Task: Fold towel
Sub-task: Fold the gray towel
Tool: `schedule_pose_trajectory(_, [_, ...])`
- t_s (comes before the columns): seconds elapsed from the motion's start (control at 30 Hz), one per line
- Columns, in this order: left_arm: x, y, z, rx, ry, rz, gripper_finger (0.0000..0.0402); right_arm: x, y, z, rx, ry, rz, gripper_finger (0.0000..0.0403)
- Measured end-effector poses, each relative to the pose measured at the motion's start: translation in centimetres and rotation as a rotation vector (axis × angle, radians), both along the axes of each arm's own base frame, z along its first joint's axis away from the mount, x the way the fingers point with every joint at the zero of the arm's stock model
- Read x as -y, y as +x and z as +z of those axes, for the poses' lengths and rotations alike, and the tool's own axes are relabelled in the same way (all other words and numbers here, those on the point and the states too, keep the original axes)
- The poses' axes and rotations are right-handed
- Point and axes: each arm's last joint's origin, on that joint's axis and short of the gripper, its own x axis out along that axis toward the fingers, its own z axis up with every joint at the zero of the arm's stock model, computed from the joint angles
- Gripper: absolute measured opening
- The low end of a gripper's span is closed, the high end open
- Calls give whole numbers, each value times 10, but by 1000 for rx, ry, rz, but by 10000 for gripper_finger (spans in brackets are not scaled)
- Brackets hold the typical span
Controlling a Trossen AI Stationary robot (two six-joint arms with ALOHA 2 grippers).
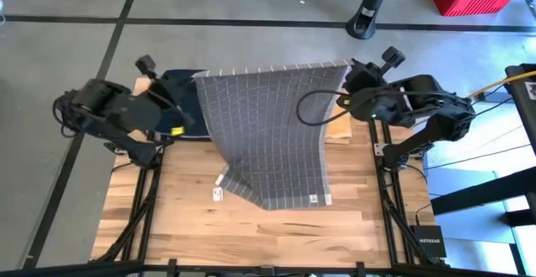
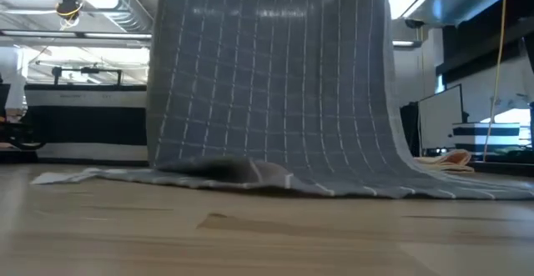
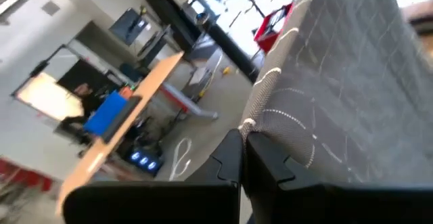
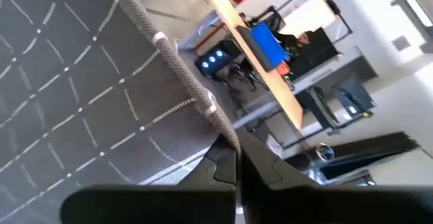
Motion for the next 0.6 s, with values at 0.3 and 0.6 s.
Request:
schedule_pose_trajectory(0.3, [-17,34,-45,-165,22,116,1,8,6,-41,-83,72,-45,1])
schedule_pose_trajectory(0.6, [-28,63,-76,-179,-97,24,1,13,24,-94,-164,160,-85,1])
